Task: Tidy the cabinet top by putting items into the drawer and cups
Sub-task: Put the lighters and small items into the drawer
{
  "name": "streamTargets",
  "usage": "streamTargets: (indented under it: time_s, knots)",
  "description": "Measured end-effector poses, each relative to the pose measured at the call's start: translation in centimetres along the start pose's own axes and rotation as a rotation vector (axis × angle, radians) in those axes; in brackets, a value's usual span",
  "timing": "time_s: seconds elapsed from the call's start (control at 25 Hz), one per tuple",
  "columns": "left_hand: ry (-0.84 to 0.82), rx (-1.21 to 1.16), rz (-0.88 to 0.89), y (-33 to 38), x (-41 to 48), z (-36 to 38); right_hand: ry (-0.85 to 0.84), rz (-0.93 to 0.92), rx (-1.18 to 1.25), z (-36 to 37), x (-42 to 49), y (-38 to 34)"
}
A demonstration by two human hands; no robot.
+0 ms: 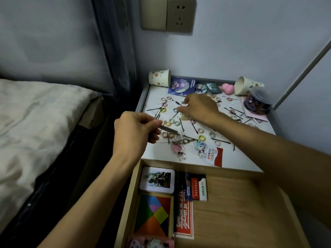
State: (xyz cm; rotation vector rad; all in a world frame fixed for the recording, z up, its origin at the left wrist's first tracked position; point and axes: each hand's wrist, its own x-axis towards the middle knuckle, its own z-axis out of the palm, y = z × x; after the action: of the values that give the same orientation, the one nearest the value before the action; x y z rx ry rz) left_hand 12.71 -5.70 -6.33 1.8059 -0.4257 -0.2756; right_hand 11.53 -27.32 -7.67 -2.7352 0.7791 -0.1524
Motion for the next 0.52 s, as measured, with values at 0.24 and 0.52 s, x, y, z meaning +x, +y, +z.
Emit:
streamTargets:
  time_s: [0.24, 0.52]
  knots:
    - [0.047, 0.011, 0.044, -0.2, 0.5, -0.8, -0.052, 0.068, -0.215, 2.1, 2.6, -1.0]
    - [-0.008, -0.065, 0.018, 0.2, 0.0, -0.4, -0.026, 0.076, -0.056, 1.4, 1.8, -0.9]
